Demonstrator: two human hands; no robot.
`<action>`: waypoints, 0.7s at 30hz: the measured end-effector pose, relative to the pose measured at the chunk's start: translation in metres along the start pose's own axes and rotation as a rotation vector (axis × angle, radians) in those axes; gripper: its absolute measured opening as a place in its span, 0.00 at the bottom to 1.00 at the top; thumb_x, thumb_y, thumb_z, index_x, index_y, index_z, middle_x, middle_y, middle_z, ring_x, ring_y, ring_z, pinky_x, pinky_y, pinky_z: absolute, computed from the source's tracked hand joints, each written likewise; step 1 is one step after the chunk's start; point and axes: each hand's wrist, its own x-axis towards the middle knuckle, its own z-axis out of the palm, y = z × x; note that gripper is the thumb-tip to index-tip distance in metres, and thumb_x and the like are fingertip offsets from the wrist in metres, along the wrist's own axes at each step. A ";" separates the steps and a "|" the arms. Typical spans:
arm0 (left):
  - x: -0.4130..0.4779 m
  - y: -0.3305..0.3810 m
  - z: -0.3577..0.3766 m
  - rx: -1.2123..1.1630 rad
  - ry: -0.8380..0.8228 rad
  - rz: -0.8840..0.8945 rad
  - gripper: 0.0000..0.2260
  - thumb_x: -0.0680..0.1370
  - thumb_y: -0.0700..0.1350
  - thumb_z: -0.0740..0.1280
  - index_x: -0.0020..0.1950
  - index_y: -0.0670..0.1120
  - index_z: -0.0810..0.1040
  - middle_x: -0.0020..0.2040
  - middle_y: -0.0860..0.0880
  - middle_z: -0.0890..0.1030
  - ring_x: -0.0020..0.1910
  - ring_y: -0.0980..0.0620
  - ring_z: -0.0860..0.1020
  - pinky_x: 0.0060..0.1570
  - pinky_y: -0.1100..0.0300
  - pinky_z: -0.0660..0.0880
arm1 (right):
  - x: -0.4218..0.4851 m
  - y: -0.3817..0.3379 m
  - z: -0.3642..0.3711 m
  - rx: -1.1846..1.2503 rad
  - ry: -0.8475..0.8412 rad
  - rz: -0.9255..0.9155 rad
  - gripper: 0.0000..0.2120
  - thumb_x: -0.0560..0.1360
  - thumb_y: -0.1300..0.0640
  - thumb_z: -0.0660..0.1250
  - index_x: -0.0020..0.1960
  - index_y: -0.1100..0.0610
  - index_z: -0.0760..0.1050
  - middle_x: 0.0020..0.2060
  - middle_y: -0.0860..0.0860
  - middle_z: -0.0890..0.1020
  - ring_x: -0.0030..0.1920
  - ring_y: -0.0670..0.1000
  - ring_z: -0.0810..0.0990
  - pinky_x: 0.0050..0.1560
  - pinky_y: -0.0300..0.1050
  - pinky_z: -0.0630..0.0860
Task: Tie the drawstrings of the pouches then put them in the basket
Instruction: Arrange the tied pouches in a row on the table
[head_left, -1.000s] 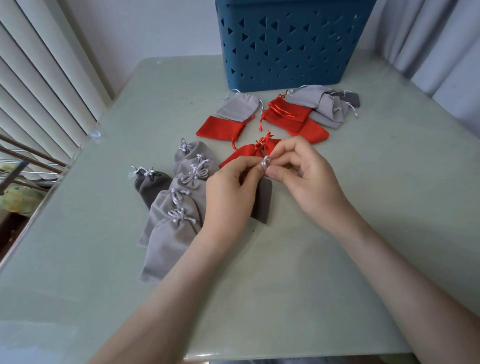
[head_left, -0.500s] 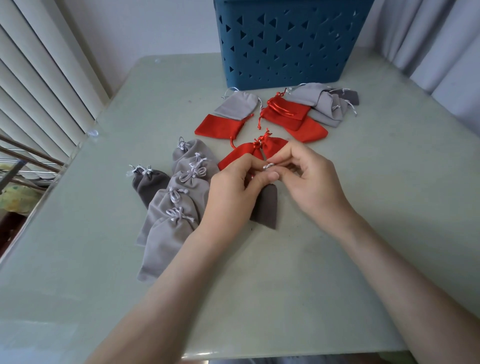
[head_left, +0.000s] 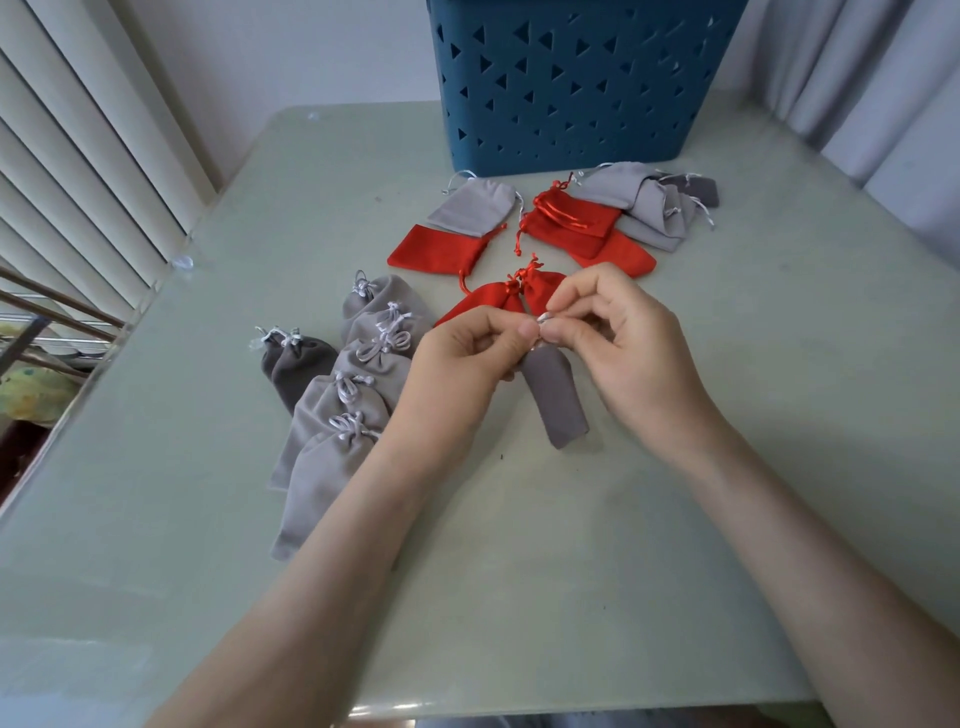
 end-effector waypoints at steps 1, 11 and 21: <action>-0.001 0.001 0.001 0.019 0.011 0.015 0.06 0.77 0.39 0.66 0.40 0.45 0.80 0.33 0.50 0.78 0.33 0.56 0.71 0.38 0.65 0.69 | 0.001 -0.001 0.000 0.044 -0.014 0.051 0.07 0.73 0.64 0.69 0.45 0.54 0.74 0.37 0.47 0.81 0.41 0.44 0.80 0.48 0.42 0.75; -0.005 -0.003 0.007 0.290 0.180 0.202 0.07 0.75 0.44 0.68 0.41 0.56 0.80 0.39 0.56 0.83 0.43 0.52 0.81 0.49 0.50 0.77 | -0.002 -0.007 0.003 0.192 -0.156 0.291 0.07 0.74 0.65 0.68 0.39 0.56 0.78 0.34 0.55 0.79 0.33 0.44 0.76 0.39 0.33 0.72; -0.005 0.002 0.005 0.235 0.189 0.236 0.09 0.77 0.41 0.67 0.40 0.54 0.80 0.37 0.58 0.81 0.41 0.61 0.78 0.46 0.66 0.72 | -0.006 -0.012 0.008 -0.140 0.015 0.092 0.05 0.74 0.59 0.69 0.40 0.57 0.77 0.28 0.43 0.75 0.31 0.39 0.72 0.37 0.32 0.68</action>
